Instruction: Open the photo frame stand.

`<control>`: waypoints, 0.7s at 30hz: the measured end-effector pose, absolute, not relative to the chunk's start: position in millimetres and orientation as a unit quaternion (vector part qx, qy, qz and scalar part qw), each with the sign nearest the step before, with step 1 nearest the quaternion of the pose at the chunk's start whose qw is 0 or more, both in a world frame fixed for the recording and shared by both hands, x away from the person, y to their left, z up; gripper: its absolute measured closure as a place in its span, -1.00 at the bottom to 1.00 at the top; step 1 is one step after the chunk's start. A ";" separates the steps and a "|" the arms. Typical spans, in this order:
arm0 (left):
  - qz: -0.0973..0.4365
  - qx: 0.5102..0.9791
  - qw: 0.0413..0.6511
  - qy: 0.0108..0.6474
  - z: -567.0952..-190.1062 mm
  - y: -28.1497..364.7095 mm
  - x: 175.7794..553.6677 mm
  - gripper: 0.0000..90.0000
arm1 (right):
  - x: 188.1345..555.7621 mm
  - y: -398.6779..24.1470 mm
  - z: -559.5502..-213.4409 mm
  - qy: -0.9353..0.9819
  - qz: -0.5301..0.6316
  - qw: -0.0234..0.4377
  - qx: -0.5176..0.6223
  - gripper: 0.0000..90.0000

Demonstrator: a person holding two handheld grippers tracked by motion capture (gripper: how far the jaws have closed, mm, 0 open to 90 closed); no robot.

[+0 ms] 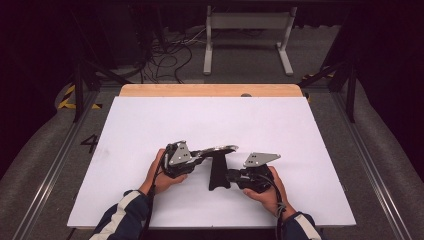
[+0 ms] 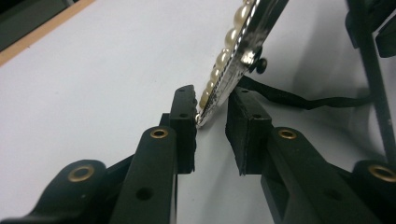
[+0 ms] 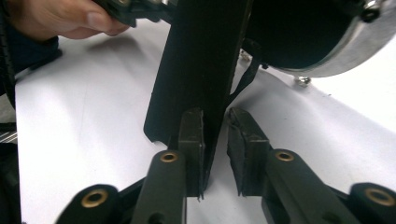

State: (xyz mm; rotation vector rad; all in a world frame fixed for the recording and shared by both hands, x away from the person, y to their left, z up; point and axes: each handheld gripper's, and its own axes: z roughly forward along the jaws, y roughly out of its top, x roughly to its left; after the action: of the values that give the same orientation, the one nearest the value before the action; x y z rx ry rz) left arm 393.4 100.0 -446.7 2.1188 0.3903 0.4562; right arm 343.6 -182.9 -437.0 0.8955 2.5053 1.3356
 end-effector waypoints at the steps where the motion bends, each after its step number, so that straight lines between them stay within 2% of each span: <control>1: 0.181 0.856 0.457 0.160 -445.2 101.6 393.0 0.54 | 341.6 -184.5 -434.2 0.837 0.446 0.091 0.304 0.69; 8: 0.174 0.853 0.467 0.153 -439.2 107.6 391.0 0.45 | 330.4 -190.6 -422.5 0.828 0.448 0.129 0.312 0.70; 12: 0.162 0.856 0.467 0.149 -440.1 106.2 390.5 0.41 | 323.8 -193.3 -417.0 0.819 0.451 0.145 0.323 0.80; 15: 0.163 0.856 0.468 0.150 -440.2 104.0 390.0 0.41 | 316.2 -196.5 -413.4 0.809 0.462 0.159 0.326 0.98; 21: 0.158 0.858 0.463 0.155 -441.8 100.3 390.8 0.42 | 306.9 -188.7 -413.4 0.807 0.472 0.168 0.312 1.00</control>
State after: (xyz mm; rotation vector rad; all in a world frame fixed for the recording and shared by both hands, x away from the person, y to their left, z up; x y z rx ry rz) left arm 390.8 100.3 -441.8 2.1087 0.3818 0.3878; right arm 306.9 -188.7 -413.4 0.8861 2.2958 1.3420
